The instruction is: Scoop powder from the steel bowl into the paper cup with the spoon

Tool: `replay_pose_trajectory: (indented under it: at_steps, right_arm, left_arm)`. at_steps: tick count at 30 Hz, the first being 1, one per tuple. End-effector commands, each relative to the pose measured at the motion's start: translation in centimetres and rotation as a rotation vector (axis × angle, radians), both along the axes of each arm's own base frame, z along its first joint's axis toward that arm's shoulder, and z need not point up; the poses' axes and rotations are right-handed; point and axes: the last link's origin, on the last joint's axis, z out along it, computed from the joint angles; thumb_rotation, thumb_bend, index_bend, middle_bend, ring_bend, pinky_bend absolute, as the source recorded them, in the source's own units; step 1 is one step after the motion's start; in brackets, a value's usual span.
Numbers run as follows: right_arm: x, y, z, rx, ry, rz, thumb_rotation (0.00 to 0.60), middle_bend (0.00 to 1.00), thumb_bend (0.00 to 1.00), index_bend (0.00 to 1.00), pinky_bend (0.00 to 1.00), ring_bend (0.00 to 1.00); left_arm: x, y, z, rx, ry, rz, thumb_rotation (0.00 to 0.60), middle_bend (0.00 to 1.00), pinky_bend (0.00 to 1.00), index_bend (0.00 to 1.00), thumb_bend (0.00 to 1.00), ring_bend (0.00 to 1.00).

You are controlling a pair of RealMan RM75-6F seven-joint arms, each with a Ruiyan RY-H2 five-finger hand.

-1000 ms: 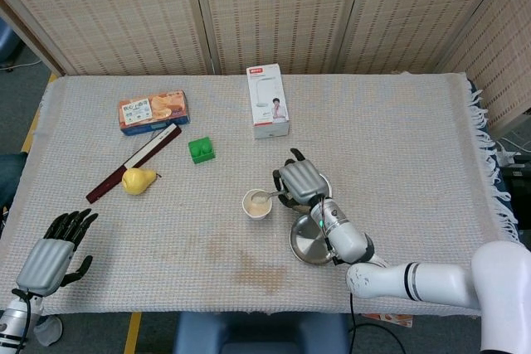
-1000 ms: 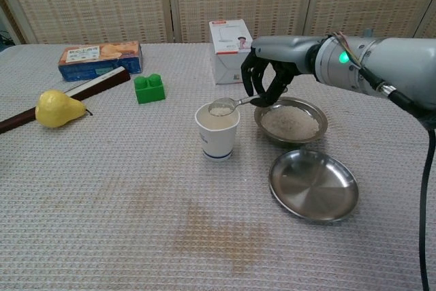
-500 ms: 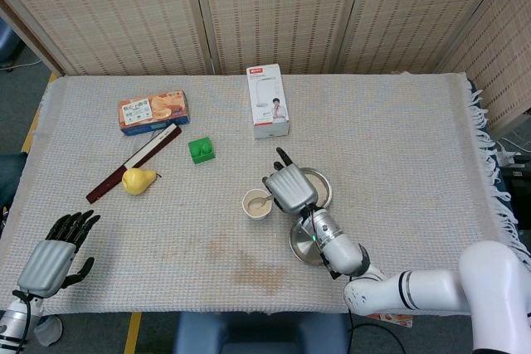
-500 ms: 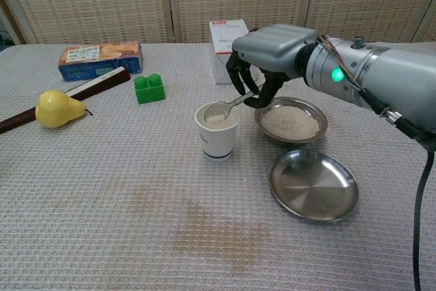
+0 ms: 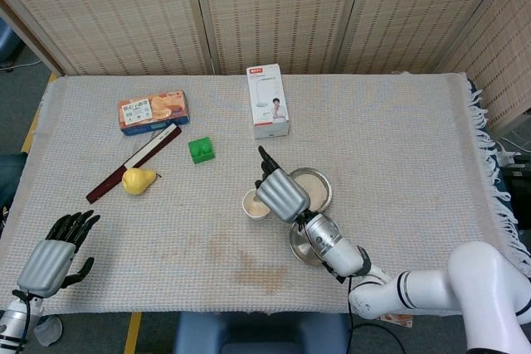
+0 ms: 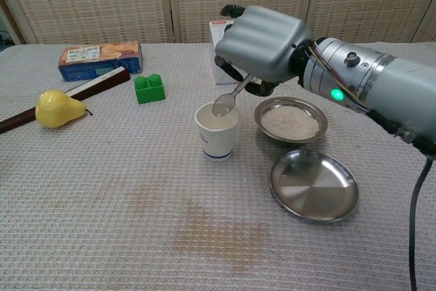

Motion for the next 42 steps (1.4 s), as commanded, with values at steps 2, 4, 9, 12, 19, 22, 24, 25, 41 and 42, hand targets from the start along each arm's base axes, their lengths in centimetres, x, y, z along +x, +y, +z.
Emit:
replay_pose_trajectory:
  at_steps: [2, 4, 9, 12, 19, 22, 24, 25, 41, 42]
  right_arm:
    - [-0.4, 0.3, -0.2, -0.108, 0.105, 0.194, 0.600, 0.61, 0.35, 0.96, 0.04, 0.26]
    - [-0.5, 0.3, -0.3, -0.101, 0.095, 0.193, 0.600, 0.61, 0.35, 0.96, 0.04, 0.26]
    - [-0.8, 0.3, 0.1, -0.060, 0.005, 0.118, 0.600, 0.61, 0.35, 0.96, 0.04, 0.26]
    - [-1.3, 0.2, 0.6, -0.026, -0.078, 0.033, 0.600, 0.61, 0.35, 0.96, 0.04, 0.26]
    - [-4.4, -0.1, 3.6, 0.028, -0.407, -0.256, 0.600, 0.61, 0.35, 0.96, 0.04, 0.26]
    - [-6.7, 0.3, 4.1, 0.153, -0.544, -0.470, 0.600, 0.61, 0.35, 0.96, 0.04, 0.26]
    - [-8.1, 0.8, 4.5, 0.245, -0.611, -0.608, 0.600, 0.61, 0.35, 0.96, 0.04, 0.26]
    - [-8.7, 1.0, 4.7, 0.273, -0.625, -0.648, 0.600, 0.61, 0.35, 0.96, 0.04, 0.26]
    - [-14.0, 5.1, 2.3, 0.410, -0.623, -0.743, 0.600, 0.61, 0.35, 0.94, 0.02, 0.26]
    - [-14.0, 5.1, 2.2, 0.410, -0.622, -0.742, 0.600, 0.61, 0.35, 0.94, 0.02, 0.26]
  left_arm:
    - [0.0, 0.0, 0.0, 0.000, -0.002, -0.001, 0.600, 0.00, 0.08, 0.00, 0.42, 0.00]
    - [0.0, 0.0, 0.1, 0.000, -0.004, 0.000, 0.600, 0.00, 0.08, 0.00, 0.42, 0.00]
    - [0.1, -0.1, 0.1, 0.001, -0.004, -0.002, 0.600, 0.00, 0.08, 0.00, 0.42, 0.00]
    - [0.1, -0.2, 0.1, 0.001, -0.003, -0.004, 0.600, 0.00, 0.08, 0.00, 0.42, 0.00]
    - [0.2, -0.3, 0.2, 0.006, -0.005, -0.007, 0.600, 0.00, 0.08, 0.00, 0.42, 0.00]
    - [0.2, -0.3, 0.1, 0.004, -0.002, -0.004, 0.600, 0.00, 0.08, 0.00, 0.42, 0.00]
    - [0.2, -0.3, 0.0, 0.003, 0.001, -0.005, 0.600, 0.00, 0.08, 0.00, 0.42, 0.00]
    - [0.2, -0.3, 0.0, 0.002, 0.002, -0.006, 0.600, 0.00, 0.08, 0.00, 0.42, 0.00]
    - [0.6, -0.5, -0.6, 0.000, 0.028, -0.005, 0.600, 0.00, 0.08, 0.00, 0.42, 0.00]
    - [0.6, -0.5, -0.6, 0.000, 0.027, -0.005, 0.600, 0.00, 0.08, 0.00, 0.42, 0.00]
